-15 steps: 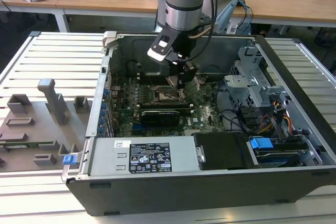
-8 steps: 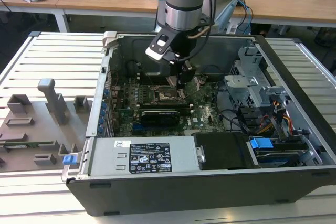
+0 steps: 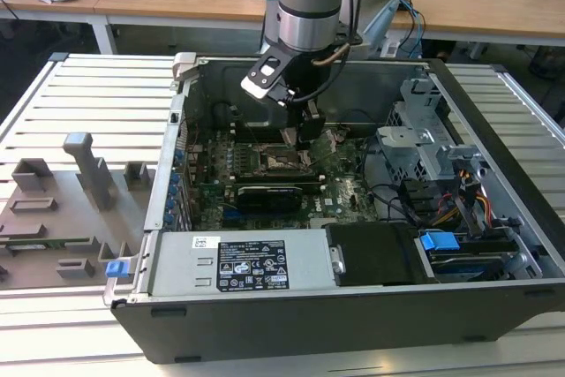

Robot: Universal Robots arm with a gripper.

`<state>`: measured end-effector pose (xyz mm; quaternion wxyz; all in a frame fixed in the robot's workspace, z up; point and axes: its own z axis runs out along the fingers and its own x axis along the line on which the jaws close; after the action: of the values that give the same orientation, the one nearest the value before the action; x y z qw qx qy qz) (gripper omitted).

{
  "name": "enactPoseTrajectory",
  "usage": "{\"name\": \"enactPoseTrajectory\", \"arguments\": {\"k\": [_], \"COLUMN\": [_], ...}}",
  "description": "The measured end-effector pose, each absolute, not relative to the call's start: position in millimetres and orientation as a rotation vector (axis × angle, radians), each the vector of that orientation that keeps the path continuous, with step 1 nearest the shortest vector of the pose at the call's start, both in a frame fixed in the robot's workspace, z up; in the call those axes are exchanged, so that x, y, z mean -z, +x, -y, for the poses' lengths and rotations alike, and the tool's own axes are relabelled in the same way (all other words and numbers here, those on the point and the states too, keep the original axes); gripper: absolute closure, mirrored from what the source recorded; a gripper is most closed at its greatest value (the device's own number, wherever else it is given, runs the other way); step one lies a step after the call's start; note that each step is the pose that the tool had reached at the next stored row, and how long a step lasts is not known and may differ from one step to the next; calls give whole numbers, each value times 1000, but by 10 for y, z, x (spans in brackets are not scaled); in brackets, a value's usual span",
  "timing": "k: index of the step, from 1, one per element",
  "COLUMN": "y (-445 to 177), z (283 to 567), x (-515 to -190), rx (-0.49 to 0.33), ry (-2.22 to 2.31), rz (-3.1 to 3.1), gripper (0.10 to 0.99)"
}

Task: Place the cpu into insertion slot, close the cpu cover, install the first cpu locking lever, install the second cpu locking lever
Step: 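Place the cpu into insertion slot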

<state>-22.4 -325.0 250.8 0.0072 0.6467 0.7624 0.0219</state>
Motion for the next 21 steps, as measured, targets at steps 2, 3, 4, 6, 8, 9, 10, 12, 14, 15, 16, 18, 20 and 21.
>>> {"name": "enactPoseTrajectory", "arguments": {"k": [2,3,4,6,8,9,10,12,14,15,16,18,20,21], "y": [-224,-224,-224,-224,-223,-224,-223,-224,-224,-224,-224,-224,-241,-282], "z": [3250,3250,3250,3250,3250,3250,3250,3250,3250,3250,3250,3249,3248,3249], "x": [-2507,-2506,-2506,-2506,-2505,-2504,-2504,-2502,-2501,-2500,-2500,-2500,-2494,-2488], "rx": [-67,-66,-65,-64,-63,-63,-62,-61,-60,-59,-59,-59,-59,-58], "ry": [2062,2083,2101,2122,2155,2173,2184,2219,2243,2260,2265,2266,2266,2265], "rz": [-2349,-2329,-2312,-2291,-2260,-2241,-2230,-2194,-2168,-2149,-2143,-2143,-2143,-2142], "gripper": [545,545,545,545,545,545,545,545,545,545,545,545,545,545]}}
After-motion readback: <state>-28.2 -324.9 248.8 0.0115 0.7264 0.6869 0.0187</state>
